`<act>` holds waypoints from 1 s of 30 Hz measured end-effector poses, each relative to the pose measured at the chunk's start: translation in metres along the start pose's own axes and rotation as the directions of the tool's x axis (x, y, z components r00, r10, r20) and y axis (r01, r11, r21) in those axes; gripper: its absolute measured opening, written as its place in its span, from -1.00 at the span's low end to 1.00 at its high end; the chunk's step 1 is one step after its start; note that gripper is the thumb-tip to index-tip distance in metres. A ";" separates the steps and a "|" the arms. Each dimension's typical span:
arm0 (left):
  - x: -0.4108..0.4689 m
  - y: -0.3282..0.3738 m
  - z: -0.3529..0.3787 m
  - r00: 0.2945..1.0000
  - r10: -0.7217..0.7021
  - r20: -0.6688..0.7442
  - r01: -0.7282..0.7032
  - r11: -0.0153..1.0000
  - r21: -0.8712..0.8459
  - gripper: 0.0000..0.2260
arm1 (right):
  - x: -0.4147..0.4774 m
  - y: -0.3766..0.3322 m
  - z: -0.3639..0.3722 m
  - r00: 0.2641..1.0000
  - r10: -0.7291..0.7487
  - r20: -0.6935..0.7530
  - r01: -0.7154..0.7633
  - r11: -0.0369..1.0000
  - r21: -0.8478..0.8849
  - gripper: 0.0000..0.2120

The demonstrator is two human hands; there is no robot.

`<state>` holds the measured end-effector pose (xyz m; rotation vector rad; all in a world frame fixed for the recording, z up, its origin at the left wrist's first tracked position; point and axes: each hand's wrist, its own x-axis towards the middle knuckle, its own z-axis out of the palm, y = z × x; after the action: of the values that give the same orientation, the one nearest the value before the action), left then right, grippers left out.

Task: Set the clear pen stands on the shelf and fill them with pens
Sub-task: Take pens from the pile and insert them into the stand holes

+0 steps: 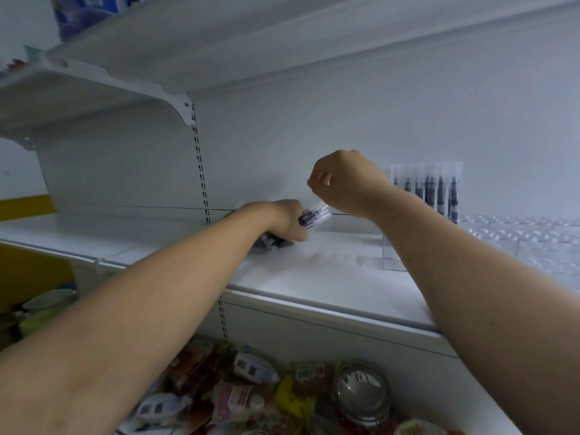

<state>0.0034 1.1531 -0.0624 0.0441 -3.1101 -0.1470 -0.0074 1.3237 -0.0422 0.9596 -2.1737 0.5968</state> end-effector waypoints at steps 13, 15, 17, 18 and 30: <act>-0.030 0.058 -0.026 0.870 0.195 -0.454 -0.487 0.487 -0.725 -0.83 | 0.000 0.019 -0.109 0.890 0.109 -0.443 -0.014 0.977 0.214 -0.82; -0.026 0.085 -0.033 0.838 0.292 -0.461 -0.545 0.424 -0.723 -0.84 | -0.009 0.040 -0.130 0.868 0.139 -0.476 -0.044 0.978 0.206 -0.82; -0.019 0.116 -0.040 0.796 0.371 -0.479 -0.600 0.380 -0.704 -0.84 | -0.019 0.064 -0.147 0.832 0.183 -0.524 -0.076 0.973 0.219 -0.80; -0.016 0.131 -0.043 0.776 0.403 -0.484 -0.621 0.357 -0.698 -0.84 | -0.024 0.077 -0.153 0.814 0.211 -0.541 -0.094 0.967 0.235 -0.80; 0.021 0.205 -0.012 0.672 0.503 -0.543 -0.711 0.235 -0.663 -0.87 | -0.072 0.141 -0.138 0.829 0.394 -0.398 -0.151 0.841 0.519 -0.56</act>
<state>-0.0228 1.3556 -0.0300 -1.0948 -2.1864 -1.4675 -0.0250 1.5321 -0.0220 0.6101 -1.7334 1.4039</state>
